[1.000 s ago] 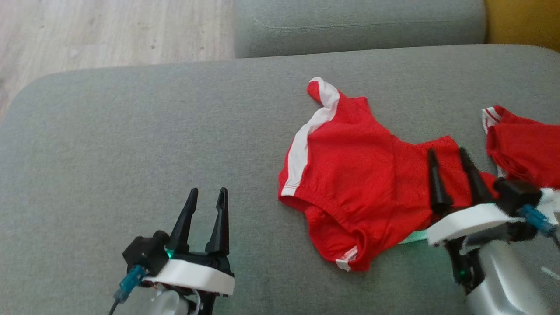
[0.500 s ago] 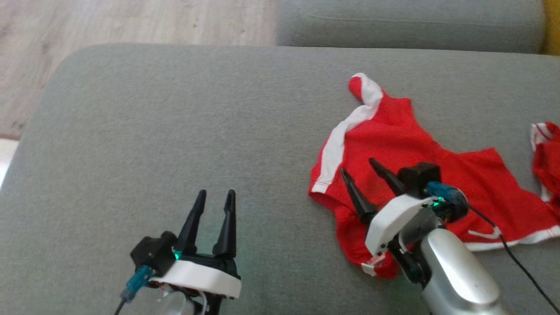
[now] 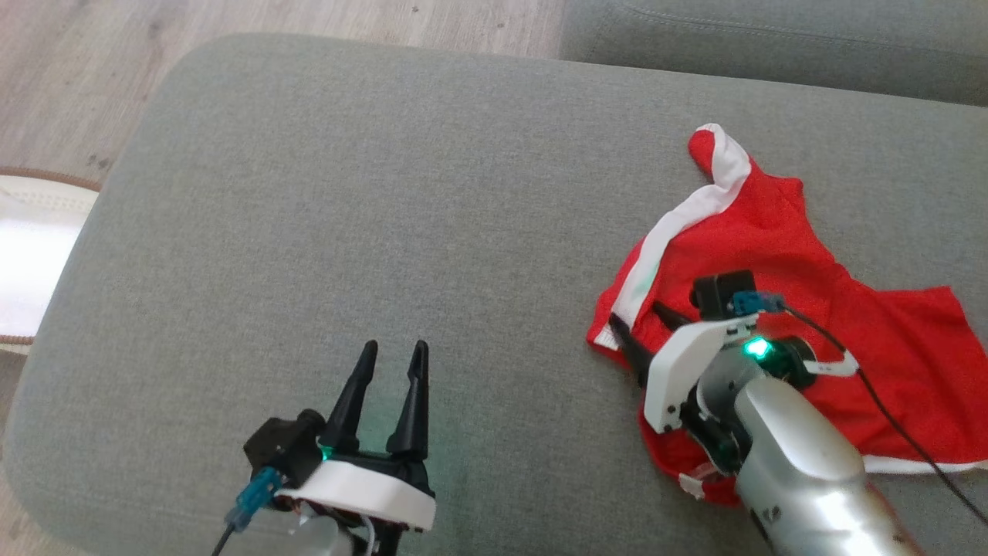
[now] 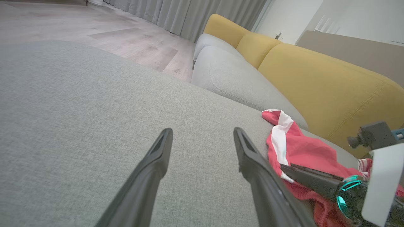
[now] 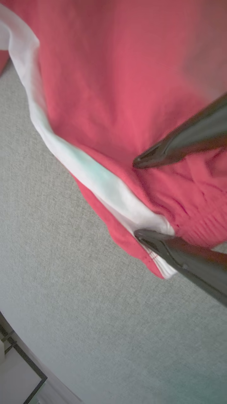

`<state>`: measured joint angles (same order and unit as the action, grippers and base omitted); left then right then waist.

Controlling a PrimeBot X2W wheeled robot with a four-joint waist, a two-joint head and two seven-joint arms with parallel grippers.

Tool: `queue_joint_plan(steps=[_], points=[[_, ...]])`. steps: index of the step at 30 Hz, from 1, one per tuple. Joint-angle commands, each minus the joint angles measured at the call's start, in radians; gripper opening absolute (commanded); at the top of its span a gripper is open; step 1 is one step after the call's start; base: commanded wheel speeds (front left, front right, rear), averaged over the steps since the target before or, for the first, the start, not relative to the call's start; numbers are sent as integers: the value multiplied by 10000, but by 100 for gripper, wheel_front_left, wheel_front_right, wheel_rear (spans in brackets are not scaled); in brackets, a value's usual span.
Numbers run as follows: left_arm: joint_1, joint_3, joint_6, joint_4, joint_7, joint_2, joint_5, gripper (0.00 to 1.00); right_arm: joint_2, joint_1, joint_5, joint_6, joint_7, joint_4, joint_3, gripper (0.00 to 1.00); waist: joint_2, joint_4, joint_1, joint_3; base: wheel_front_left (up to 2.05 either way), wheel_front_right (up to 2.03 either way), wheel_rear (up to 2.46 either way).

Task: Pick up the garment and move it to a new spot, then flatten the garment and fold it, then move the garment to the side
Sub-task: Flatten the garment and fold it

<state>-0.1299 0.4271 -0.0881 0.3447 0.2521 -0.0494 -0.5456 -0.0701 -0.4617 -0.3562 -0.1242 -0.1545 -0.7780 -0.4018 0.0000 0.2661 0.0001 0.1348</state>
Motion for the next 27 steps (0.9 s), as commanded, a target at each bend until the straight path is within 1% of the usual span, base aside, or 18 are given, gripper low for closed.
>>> queue_joint_plan(steps=[1,5,10,15,22,27], points=[[-349,-154,13,-258,97,-9,-19,100,195,-402,-177,-65,-126,-45,-342,0,0,42,-1,46,0,0,0],[-436,-48,10,-241,97,-9,-80,100,196,-870,-620,-65,139,-605,-482,0,0,163,-1,117,0,0,0],[-644,28,24,-282,97,-9,-145,100,197,-1830,-1130,-65,770,-792,-633,0,0,366,-1,301,0,0,0],[-777,186,32,-343,97,-9,-310,100,197,-3162,-1342,-65,1288,-1280,-401,0,0,724,-1,525,0,0,0],[-908,482,102,-484,97,-9,-636,100,186,-5024,-991,-65,1716,-2872,350,0,0,1492,-1,828,0,0,0],[-948,691,142,-551,97,-8,-818,100,-44,-6152,-468,-65,2003,-4249,915,0,0,1997,-1,1022,0,0,0]])
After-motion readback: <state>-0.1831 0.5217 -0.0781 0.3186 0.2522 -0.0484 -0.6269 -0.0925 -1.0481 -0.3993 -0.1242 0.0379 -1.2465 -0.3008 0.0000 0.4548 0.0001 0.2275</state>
